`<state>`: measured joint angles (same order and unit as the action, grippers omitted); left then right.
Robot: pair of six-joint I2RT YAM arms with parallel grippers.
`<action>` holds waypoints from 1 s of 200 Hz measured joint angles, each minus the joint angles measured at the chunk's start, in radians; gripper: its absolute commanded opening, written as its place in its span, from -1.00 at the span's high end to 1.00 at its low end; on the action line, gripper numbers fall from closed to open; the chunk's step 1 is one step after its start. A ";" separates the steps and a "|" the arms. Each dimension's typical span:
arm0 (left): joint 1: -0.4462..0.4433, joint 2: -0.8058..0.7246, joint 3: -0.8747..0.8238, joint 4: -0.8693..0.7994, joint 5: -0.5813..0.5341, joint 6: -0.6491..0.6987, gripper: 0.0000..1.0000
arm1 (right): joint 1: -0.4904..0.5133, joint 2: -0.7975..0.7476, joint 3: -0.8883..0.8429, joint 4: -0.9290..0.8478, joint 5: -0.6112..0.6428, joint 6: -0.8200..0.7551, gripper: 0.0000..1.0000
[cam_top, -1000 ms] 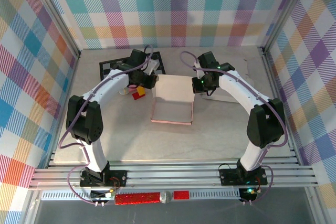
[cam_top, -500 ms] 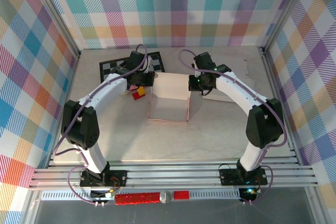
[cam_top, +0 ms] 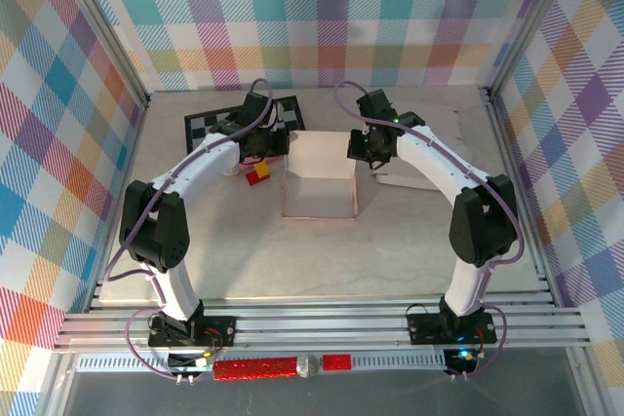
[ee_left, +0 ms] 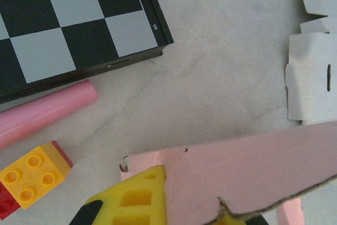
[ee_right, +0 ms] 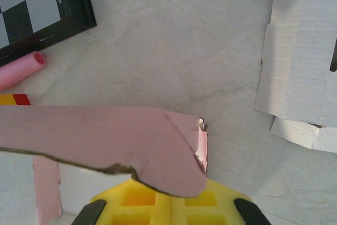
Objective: Fold the paper box
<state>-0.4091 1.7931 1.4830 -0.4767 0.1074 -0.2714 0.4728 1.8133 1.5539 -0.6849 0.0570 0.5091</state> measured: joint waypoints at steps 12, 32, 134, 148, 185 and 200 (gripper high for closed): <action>0.000 -0.006 -0.031 0.041 0.000 -0.013 1.00 | 0.001 -0.014 -0.039 0.038 0.003 0.001 1.00; 0.001 -0.030 -0.119 0.124 0.007 -0.038 1.00 | 0.005 -0.053 -0.122 0.097 0.003 0.001 1.00; -0.070 -0.205 -0.444 0.420 -0.025 -0.050 1.00 | 0.039 -0.207 -0.377 0.273 0.034 -0.016 1.00; -0.090 -0.235 -0.505 0.457 -0.042 -0.050 1.00 | 0.039 -0.227 -0.415 0.294 0.038 -0.021 1.00; -0.145 -0.298 -0.616 0.536 -0.105 -0.042 1.00 | 0.054 -0.259 -0.468 0.303 0.038 -0.027 0.99; -0.169 -0.308 -0.626 0.537 -0.137 -0.029 1.00 | 0.056 -0.265 -0.469 0.288 0.044 -0.023 0.80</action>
<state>-0.5785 1.4849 0.8570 0.0601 -0.0296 -0.3004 0.5289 1.5486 1.0851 -0.3965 0.1009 0.4866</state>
